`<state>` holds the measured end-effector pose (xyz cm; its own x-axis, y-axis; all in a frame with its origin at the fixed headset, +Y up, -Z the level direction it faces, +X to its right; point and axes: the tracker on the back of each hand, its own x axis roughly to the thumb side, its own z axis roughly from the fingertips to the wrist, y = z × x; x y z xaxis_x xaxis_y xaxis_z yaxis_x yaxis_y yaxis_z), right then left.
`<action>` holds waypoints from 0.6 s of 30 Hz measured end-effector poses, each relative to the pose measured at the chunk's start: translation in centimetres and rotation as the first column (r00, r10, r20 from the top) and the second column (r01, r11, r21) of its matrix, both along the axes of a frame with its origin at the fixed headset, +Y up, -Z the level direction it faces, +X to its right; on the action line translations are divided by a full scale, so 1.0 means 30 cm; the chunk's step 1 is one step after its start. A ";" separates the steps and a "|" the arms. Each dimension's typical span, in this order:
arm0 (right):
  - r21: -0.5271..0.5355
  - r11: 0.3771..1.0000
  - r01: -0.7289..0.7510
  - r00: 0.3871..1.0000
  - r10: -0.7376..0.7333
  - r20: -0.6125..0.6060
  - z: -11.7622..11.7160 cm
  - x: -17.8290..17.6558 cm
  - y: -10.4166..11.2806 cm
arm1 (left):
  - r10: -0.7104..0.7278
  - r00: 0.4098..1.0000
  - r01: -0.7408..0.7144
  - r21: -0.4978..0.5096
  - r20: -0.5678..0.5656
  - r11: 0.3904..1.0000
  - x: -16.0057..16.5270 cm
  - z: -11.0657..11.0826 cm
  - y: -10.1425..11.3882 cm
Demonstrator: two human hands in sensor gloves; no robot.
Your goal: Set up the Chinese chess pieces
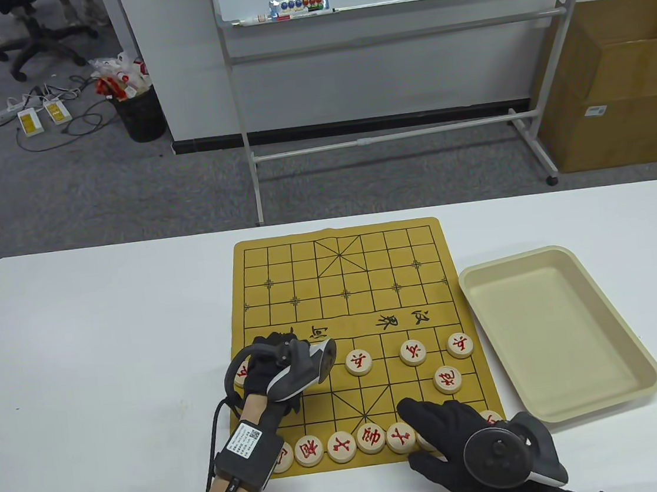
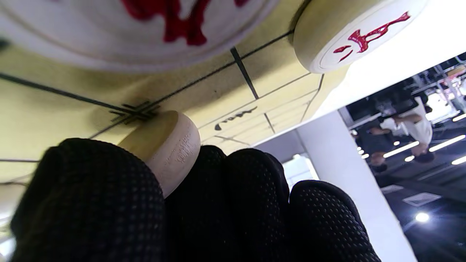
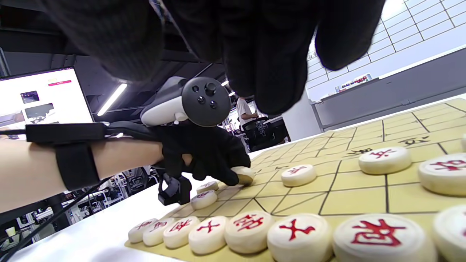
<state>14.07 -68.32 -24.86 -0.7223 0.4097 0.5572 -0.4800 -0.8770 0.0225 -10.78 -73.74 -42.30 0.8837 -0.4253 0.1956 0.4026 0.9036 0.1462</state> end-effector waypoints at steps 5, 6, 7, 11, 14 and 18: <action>0.009 1.000 0.010 1.000 -0.010 0.011 -0.001 0.002 0.001 | -0.052 0.998 0.052 -0.013 0.031 0.999 0.005 0.014 -0.012; 0.006 1.000 0.006 1.000 -0.006 0.011 -0.001 0.001 0.000 | -0.046 0.998 0.047 -0.036 0.034 0.998 0.003 0.016 -0.015; 0.005 1.000 0.004 1.000 -0.005 0.011 -0.001 0.001 0.000 | -0.046 0.998 0.048 -0.058 0.036 0.997 0.002 0.017 -0.022; 0.004 1.000 0.008 1.000 -0.008 0.018 -0.003 0.003 0.001 | -0.056 0.998 0.058 -0.058 0.035 0.997 -0.004 0.025 -0.011; 0.002 1.000 0.013 1.000 -0.013 0.028 -0.006 0.007 0.001 | 0.023 0.999 -0.022 -0.015 0.047 1.000 -0.004 0.049 0.056; -0.001 1.000 0.030 0.998 -0.030 0.057 -0.016 0.019 0.001 | 0.237 0.965 -0.238 0.000 0.115 0.971 0.009 0.135 0.186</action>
<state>14.65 -68.30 -25.36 -0.7400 0.4327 0.5150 -0.5066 -0.8622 -0.0036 -10.50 -68.17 -38.24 0.9320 -0.2092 0.2959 0.1567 0.9689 0.1916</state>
